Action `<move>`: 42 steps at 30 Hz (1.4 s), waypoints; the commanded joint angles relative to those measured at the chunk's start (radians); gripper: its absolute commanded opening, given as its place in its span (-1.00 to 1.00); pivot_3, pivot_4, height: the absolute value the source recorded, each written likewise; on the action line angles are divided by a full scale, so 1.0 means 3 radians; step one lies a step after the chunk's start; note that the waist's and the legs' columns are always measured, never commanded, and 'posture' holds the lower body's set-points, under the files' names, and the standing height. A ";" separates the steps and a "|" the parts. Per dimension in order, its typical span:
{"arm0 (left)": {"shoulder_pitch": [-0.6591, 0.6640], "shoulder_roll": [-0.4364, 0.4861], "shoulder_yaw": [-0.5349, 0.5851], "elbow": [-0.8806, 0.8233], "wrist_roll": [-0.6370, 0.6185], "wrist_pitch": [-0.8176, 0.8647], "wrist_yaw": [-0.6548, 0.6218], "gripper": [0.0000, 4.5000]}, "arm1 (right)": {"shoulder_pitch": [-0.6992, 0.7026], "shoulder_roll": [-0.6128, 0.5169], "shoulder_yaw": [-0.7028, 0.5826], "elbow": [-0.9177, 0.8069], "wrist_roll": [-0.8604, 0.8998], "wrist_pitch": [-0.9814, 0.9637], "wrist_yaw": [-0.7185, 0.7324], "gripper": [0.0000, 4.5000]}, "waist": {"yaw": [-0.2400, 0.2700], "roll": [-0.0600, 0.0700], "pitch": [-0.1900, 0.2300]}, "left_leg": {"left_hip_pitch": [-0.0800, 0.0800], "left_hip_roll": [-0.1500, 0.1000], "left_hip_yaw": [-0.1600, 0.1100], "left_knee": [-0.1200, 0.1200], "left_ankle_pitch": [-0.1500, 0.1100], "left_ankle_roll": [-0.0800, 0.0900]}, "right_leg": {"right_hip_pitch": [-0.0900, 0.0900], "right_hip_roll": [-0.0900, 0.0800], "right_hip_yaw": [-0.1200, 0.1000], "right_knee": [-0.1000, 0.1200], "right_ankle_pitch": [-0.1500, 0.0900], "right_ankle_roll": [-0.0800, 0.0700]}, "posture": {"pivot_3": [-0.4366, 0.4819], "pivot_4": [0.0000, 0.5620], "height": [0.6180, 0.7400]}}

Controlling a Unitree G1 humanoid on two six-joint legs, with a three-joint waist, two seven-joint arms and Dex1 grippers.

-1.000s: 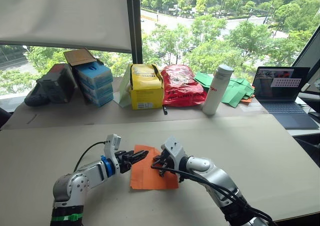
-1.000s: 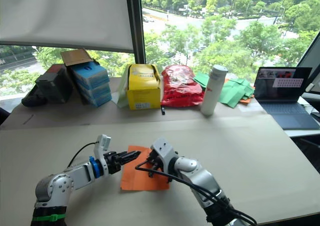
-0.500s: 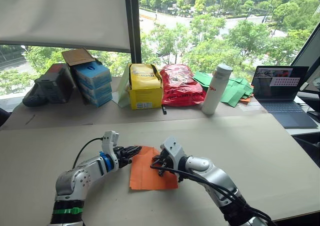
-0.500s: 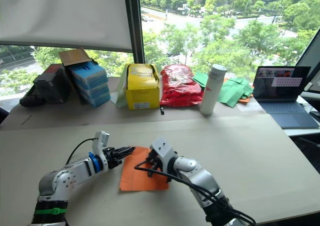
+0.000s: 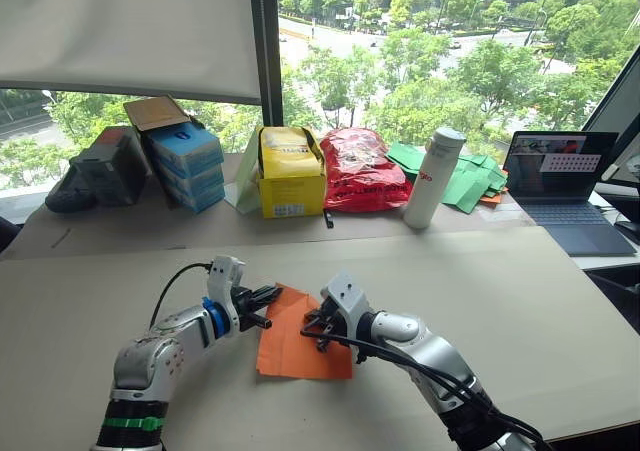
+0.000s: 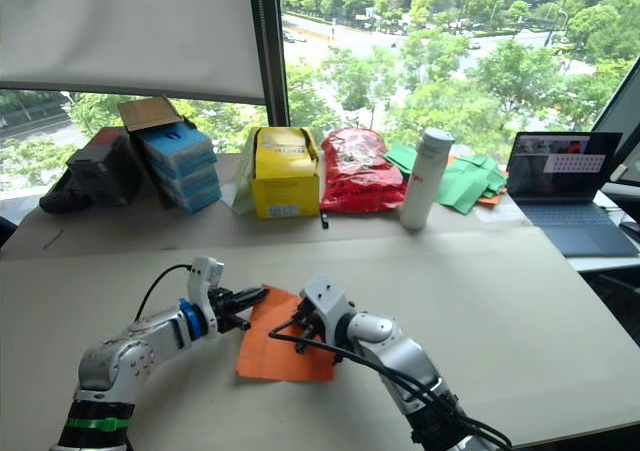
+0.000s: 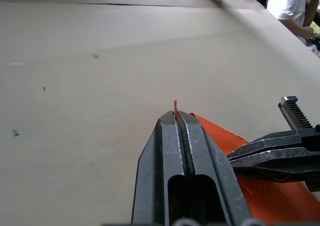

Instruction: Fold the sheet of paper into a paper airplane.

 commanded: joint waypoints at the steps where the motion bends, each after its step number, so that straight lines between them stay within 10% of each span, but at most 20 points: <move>1: 0.0080 0.0206 -0.0274 -0.0255 0.0276 -0.0376 -0.0247 -0.98 | 0.0042 -0.0025 -0.0013 0.0072 -0.0061 0.0095 -0.0053 -1.00 | -0.0002 0.0001 0.0001 | 0.0000 0.0000 0.0000 -0.0001 -0.0001 -0.0001 | 0.0000 0.0000 0.0000 0.0000 0.0000 0.0000 | -0.05 -0.47 1.00; 42: 0.0107 0.0362 -0.0988 0.0253 0.1274 -0.1465 -0.0835 -0.98 | -0.0134 0.0180 -0.0025 0.0711 -0.0478 -0.1006 -0.0052 -1.00 | 0.0002 0.0009 0.0006 | -0.0033 0.0000 0.0006 0.0006 0.0015 0.0027 | -0.0025 0.0028 -0.0029 0.0002 0.0001 0.0000 | -0.05 -0.47 1.00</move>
